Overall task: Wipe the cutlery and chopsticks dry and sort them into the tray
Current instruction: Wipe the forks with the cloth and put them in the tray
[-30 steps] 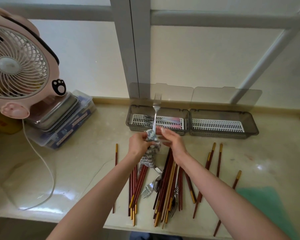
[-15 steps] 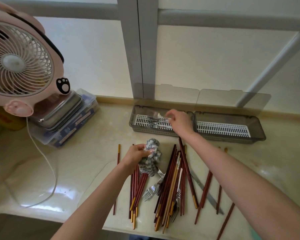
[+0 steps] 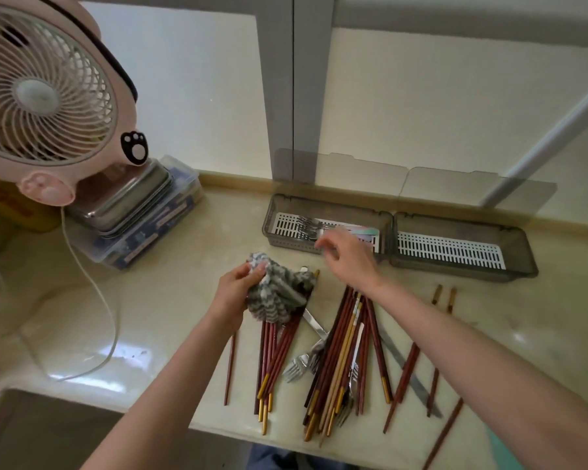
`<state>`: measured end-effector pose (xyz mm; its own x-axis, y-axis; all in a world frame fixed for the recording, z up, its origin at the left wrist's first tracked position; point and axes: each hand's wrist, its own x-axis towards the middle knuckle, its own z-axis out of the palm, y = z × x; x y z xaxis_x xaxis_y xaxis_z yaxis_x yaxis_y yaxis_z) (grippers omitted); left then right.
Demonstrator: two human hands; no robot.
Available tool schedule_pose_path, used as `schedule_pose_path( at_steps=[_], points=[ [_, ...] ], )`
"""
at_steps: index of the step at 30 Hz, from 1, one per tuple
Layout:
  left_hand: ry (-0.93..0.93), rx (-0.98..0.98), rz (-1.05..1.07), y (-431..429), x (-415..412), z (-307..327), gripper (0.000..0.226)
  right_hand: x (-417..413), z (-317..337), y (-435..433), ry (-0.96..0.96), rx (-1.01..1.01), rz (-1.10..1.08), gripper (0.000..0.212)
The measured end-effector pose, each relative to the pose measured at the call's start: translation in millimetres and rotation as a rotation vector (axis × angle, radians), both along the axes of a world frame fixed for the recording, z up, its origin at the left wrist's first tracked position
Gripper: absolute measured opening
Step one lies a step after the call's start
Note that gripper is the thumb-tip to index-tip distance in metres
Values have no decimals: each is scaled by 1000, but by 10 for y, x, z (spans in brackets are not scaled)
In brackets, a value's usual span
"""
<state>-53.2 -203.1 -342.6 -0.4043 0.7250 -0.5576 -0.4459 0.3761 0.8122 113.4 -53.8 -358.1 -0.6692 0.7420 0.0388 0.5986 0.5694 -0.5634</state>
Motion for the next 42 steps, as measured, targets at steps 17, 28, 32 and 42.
schedule_pose_path(
  at_steps=[17, 28, 32, 42],
  points=[
    [-10, -120, 44, 124, 80, -108, 27, 184, -277, -860, -682, 19, 645, 31],
    [-2, -118, 4, 123, 82, -131, 26, 249, -246, -781, -428, -196, 406, 11],
    [0, -119, -34, 123, 91, -158, 30, 255, -104, -684, -449, -232, 418, 10],
    [-50, -106, -48, 90, 109, -139, 29, 338, -280, -711, -604, -23, 548, 10]
  ],
)
